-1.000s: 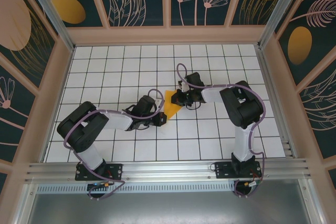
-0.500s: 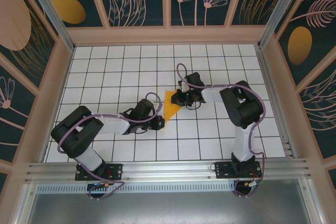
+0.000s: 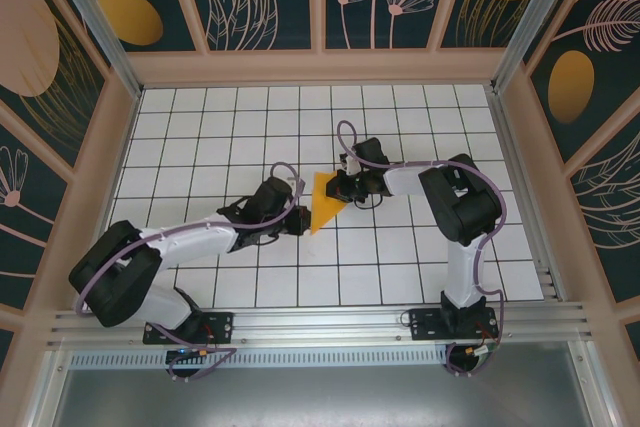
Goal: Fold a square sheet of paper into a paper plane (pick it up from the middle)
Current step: Fourth fold the wing at the center of the table, then turn over the paper at the center of the table.
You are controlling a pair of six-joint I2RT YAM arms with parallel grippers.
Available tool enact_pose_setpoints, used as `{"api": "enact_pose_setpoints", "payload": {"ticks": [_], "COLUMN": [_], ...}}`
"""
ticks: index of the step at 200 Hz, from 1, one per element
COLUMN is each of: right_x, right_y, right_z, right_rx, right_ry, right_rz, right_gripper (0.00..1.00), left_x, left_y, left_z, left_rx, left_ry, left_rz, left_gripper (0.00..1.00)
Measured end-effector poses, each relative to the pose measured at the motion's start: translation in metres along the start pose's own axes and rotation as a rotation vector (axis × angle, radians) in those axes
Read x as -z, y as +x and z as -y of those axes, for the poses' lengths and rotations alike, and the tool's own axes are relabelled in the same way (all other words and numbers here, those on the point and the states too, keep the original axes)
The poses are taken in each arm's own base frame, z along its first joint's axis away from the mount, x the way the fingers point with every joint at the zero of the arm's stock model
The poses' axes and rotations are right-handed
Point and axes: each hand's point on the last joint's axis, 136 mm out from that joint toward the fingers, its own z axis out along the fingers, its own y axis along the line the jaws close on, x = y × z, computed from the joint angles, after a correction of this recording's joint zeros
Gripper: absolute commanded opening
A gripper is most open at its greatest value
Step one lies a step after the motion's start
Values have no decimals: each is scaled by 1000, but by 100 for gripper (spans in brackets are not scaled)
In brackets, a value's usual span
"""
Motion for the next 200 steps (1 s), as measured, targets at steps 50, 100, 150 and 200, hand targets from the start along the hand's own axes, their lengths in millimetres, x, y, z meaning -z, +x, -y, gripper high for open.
{"api": "enact_pose_setpoints", "payload": {"ticks": [50, 100, 150, 200], "right_x": [22, 48, 29, 13], "right_y": [-20, -31, -21, -15], "right_z": [-15, -9, 2, 2], "right_rx": [-33, -113, -145, -141], "right_ry": [-18, 18, 55, 61], "right_rz": [97, 207, 157, 111], "right_gripper": [23, 29, 32, 32], "left_x": [-21, -46, -54, -61], "left_y": [-24, -18, -22, -17], "left_z": [5, -17, -29, -42], "left_rx": [53, 114, 143, 159], "left_ry": [12, -41, -87, -120], "left_rz": [81, 52, 64, 48], "left_gripper": [13, 16, 15, 16]}}
